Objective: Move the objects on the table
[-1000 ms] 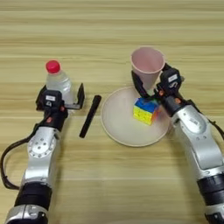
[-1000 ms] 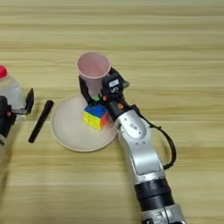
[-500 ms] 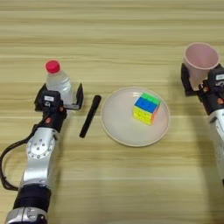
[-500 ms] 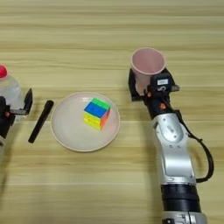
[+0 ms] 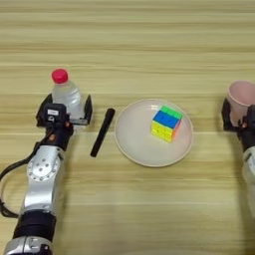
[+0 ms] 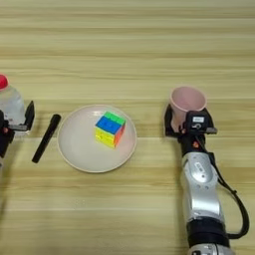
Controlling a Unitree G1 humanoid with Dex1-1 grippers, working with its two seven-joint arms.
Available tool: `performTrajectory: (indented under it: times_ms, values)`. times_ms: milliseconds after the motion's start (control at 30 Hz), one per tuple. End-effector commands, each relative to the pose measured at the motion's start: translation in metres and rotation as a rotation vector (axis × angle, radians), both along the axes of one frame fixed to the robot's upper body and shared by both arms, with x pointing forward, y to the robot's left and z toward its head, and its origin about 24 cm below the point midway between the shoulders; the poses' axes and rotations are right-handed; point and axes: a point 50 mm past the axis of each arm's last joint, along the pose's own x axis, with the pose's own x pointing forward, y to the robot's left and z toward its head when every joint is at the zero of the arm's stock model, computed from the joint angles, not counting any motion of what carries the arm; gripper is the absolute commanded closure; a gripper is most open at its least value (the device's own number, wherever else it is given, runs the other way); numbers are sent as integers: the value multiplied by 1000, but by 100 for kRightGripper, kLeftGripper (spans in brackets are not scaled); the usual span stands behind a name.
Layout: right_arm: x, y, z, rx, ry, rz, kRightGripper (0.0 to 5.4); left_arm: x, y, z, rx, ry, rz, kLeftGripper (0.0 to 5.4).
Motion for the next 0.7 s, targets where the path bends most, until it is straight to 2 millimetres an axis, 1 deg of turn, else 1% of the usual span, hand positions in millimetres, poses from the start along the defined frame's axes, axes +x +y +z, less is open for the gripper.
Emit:
performTrajectory:
  times_ms: [33, 100, 133, 300, 467, 567, 700]
  values:
    - [2, 9, -12, 24, 31, 37, 104, 1, 4, 3, 10, 1, 9, 0]
    - [2, 10, -15, 16, 39, 49, 104, 1, 4, 3, 11, 0, 10, 0]
    - [2, 11, -15, 7, 40, 54, 75, 1, 4, 4, 11, 0, 11, 0]
    - [1, 11, -13, -6, 35, 62, 2, 1, 3, 4, 10, -1, 9, 0]
    - [-1, 11, -16, 3, 120, 76, 2, 0, -2, 5, 13, -5, -6, 0]
    - [-5, 11, -13, 16, 145, 87, 2, 0, -4, 5, 13, -5, -12, 0]
    - [-11, 6, -11, 24, 182, 73, 2, -2, -5, 4, 12, 1, -11, 0]
